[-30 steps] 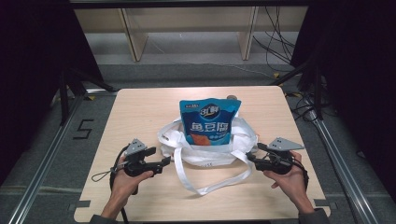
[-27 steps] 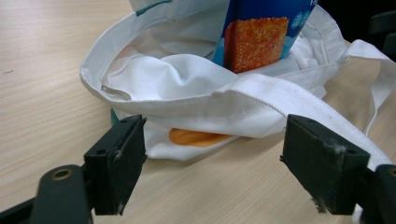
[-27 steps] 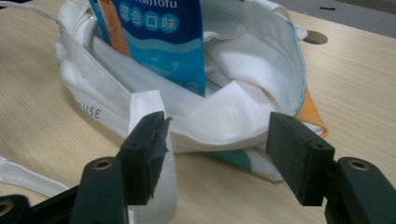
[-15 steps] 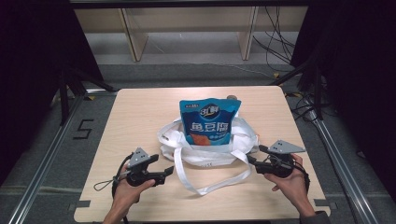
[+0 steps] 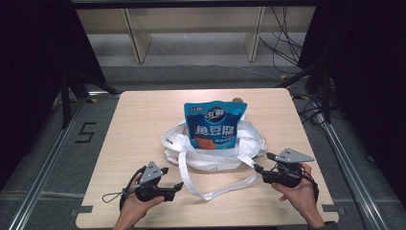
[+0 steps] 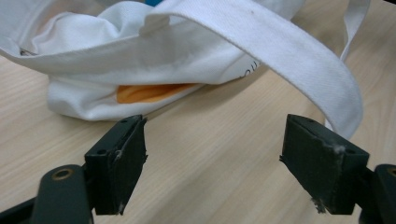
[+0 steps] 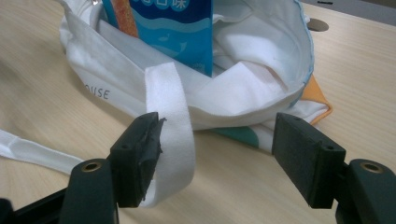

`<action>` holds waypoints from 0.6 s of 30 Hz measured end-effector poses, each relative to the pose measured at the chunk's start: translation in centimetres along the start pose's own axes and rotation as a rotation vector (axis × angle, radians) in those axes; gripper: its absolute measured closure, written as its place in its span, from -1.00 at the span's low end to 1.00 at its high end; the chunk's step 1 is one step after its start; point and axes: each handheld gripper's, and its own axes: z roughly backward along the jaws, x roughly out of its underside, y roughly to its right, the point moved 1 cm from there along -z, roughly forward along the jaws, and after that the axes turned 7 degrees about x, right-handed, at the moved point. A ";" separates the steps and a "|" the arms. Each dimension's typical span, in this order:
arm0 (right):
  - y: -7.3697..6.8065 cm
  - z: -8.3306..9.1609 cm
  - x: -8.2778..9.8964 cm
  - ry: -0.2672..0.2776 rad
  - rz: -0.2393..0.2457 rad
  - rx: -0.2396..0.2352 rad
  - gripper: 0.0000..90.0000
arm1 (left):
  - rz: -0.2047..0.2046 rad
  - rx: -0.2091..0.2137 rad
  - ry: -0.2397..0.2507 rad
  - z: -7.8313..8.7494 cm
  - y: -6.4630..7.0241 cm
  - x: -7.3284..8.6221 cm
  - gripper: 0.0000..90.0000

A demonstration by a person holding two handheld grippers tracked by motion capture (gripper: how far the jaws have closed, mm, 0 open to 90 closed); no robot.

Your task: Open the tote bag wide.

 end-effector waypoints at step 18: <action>-1.4 1.9 2.7 -0.067 0.035 -0.030 -0.33 | -0.030 0.009 -0.041 0.7 1.1 1.3 -0.57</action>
